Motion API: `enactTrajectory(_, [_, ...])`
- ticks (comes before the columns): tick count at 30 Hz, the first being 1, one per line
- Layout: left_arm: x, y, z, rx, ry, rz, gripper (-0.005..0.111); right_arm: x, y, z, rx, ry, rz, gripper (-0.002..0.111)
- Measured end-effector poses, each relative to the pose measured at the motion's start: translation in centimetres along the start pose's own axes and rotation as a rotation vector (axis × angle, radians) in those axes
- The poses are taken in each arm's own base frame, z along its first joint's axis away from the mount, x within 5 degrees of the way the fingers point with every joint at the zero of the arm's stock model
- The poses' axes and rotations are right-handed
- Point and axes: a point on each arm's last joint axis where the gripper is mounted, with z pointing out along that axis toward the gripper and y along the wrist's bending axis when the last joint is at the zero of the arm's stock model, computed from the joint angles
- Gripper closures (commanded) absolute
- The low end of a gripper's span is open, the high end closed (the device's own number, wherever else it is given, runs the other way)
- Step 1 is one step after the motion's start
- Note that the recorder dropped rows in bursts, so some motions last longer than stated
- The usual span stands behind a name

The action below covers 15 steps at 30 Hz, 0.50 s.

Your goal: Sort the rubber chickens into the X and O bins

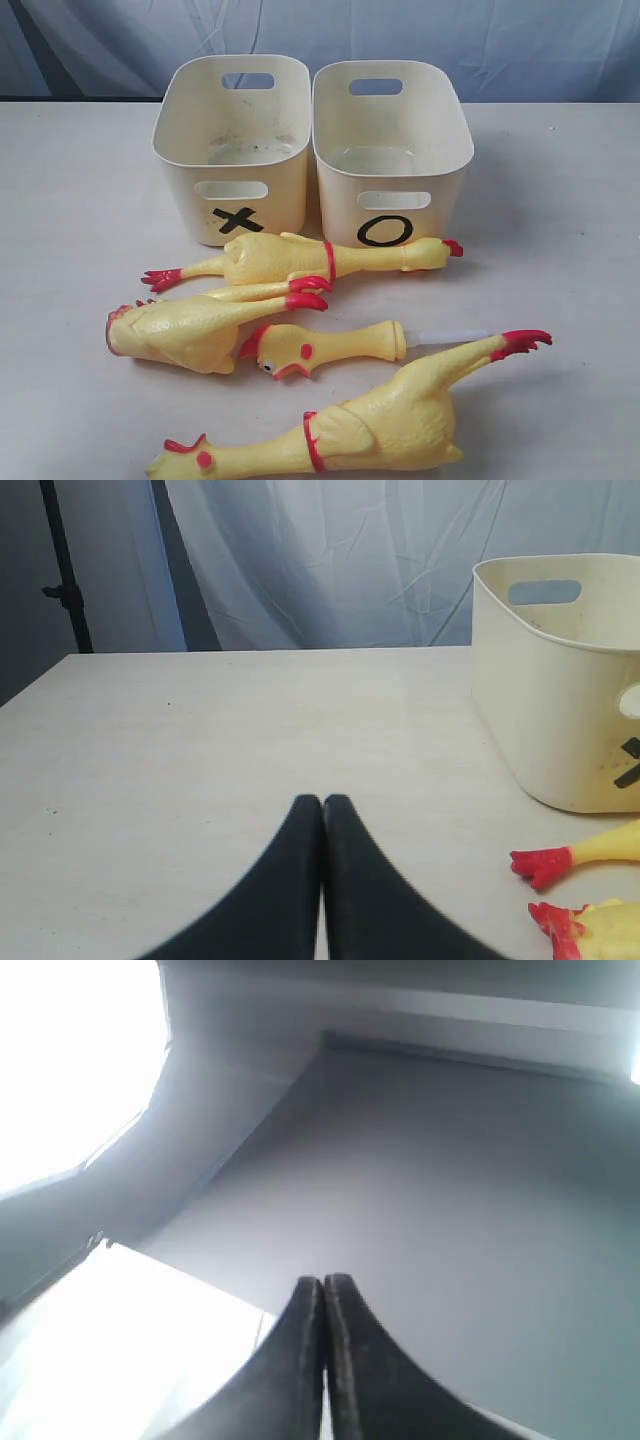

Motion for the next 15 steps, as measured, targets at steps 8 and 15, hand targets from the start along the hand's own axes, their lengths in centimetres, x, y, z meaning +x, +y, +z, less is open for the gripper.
enactTrajectory(8, [0.0,0.0,0.0,0.0,0.0,0.0,0.107,1.0,-5.1,2.9,0.41,0.473,0.614,0.109])
enactTrajectory(15, [0.0,0.0,0.0,0.0,0.0,0.0,0.107,7.3,-4.6,3.2,0.359,0.984,0.461,0.109])
